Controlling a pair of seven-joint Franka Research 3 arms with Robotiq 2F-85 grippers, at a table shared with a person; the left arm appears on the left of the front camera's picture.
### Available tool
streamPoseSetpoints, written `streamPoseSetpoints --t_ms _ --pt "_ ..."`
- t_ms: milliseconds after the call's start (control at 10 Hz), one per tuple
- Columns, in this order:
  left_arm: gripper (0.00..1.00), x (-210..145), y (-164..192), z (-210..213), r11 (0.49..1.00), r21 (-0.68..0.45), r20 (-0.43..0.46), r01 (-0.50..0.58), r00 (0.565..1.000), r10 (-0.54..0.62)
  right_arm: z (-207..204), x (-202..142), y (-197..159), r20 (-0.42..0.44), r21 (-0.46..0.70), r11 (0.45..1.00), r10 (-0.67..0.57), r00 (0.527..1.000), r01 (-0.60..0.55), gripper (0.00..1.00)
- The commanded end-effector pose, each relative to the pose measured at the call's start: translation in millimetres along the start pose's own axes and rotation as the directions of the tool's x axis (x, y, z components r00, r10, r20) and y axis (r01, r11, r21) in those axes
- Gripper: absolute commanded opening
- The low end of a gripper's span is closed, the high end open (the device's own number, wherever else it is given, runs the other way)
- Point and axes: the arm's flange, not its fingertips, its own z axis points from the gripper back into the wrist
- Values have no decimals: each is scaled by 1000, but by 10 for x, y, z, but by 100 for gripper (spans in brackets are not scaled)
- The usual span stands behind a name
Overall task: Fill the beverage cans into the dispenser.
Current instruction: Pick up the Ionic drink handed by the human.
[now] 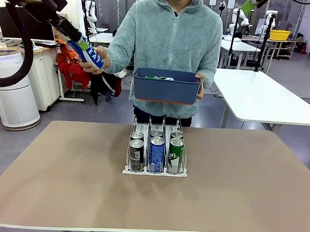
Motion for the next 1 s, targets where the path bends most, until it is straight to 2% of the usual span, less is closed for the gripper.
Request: streamPoseSetpoints --t_ms 0,100,200,400,500,600,900 --pt "41 -6 9 1 1000 -16 -14 13 1000 -14 -6 -7 9 -5 1 1000 6 1000 -6 100" --pt "40 -7 6 7 1000 -17 -16 20 1000 -21 -6 -7 9 -5 1 1000 6 1000 -6 100" --pt "0 -2 -3 -3 1000 -22 -20 18 1000 -18 -6 -7 9 -5 1 1000 6 1000 -6 100" --pt "0 -8 5 -5 1000 -18 -24 15 1000 -15 -6 -7 9 -5 1 1000 6 1000 -6 100" --pt "12 -4 9 -2 1000 -8 -17 17 1000 -17 -6 -7 9 -5 1 1000 6 1000 -6 100" --pt "2 5 6 -4 1000 -4 -9 21 1000 -21 -6 -7 9 -5 1 1000 6 1000 -6 100" --pt "0 3 1 20 999 7 -5 46 999 -46 -6 -7 9 -5 1 1000 6 1000 -6 100"
